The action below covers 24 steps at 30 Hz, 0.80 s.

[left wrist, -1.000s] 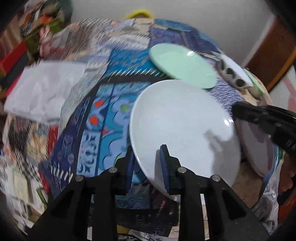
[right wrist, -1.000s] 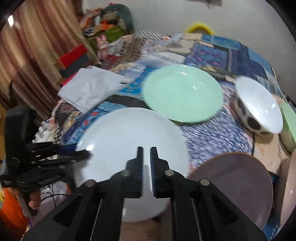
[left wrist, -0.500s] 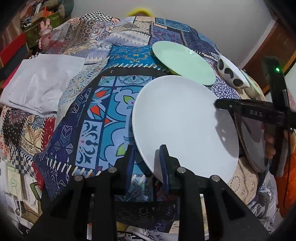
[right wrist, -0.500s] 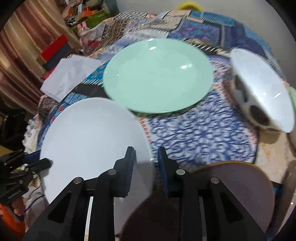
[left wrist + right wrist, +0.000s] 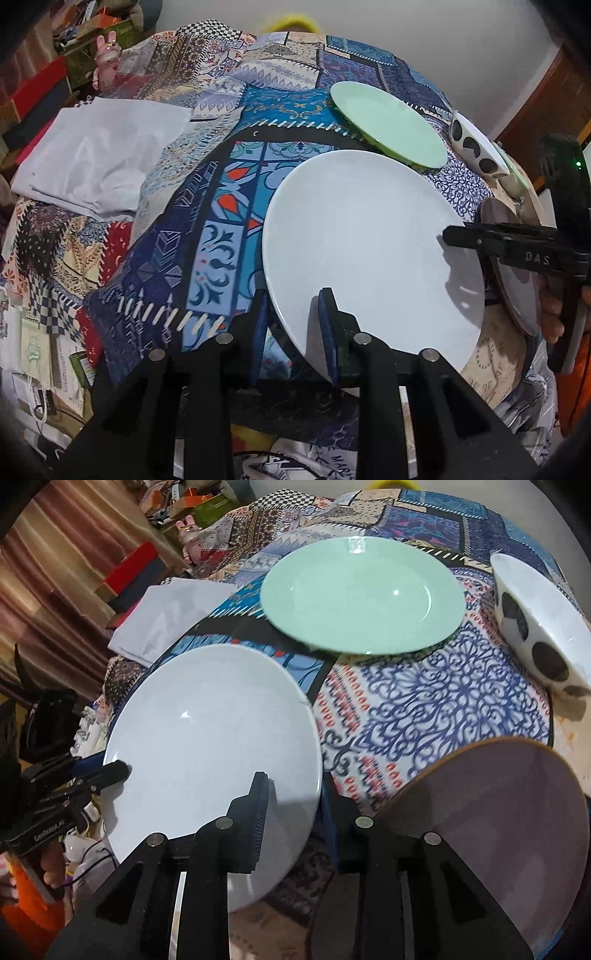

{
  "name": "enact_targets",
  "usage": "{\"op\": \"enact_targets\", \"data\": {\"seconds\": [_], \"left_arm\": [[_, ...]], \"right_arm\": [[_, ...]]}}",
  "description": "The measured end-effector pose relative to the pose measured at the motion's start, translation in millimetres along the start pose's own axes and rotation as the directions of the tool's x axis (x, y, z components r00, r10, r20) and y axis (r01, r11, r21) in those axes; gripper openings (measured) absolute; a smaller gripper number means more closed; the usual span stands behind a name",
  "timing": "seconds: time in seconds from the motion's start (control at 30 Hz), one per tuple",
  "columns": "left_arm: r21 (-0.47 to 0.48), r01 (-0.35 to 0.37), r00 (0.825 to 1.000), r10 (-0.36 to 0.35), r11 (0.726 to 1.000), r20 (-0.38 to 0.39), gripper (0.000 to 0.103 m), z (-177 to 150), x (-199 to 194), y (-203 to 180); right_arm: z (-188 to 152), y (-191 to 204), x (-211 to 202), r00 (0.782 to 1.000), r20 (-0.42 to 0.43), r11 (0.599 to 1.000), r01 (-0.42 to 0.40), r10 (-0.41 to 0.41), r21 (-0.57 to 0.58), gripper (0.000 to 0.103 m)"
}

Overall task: Organize plates and bowls
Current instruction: 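Lift the white plate with both grippers and carry it over the dark brown plate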

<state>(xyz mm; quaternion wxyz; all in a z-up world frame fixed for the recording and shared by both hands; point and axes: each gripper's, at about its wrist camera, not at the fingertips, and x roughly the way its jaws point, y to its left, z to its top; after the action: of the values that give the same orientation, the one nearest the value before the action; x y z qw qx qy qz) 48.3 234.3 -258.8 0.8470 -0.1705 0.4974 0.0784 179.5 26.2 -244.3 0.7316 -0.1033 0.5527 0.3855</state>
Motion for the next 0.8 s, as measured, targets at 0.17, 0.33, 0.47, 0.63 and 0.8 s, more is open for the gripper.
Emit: {"op": "enact_targets", "data": {"seconds": [0.17,0.33,0.47,0.63,0.8], "left_arm": [[0.008,0.002,1.000,-0.002,1.000,-0.010,0.027,0,3,-2],[0.022,-0.018,1.000,0.018,1.000,-0.004,0.027,1,1,-6],[0.022,-0.021,1.000,0.021,1.000,-0.001,0.027,2,-2,-7],[0.020,-0.019,1.000,0.018,1.000,0.023,0.027,4,-9,-10],[0.023,-0.017,0.999,0.016,1.000,0.046,0.027,9,-18,-15]], "right_arm": [[1,4,4,1.000,0.013,1.000,0.028,-0.028,-0.010,0.029],[0,1,-1,0.999,0.040,0.999,0.027,-0.028,0.020,0.023],[-3,-2,-8,0.998,0.066,0.999,0.018,-0.021,0.041,0.022],[-3,-3,-21,0.995,0.102,0.999,0.011,-0.016,0.048,0.021],[-4,-2,-30,0.991,0.132,0.998,0.010,-0.018,0.057,0.021]]}}
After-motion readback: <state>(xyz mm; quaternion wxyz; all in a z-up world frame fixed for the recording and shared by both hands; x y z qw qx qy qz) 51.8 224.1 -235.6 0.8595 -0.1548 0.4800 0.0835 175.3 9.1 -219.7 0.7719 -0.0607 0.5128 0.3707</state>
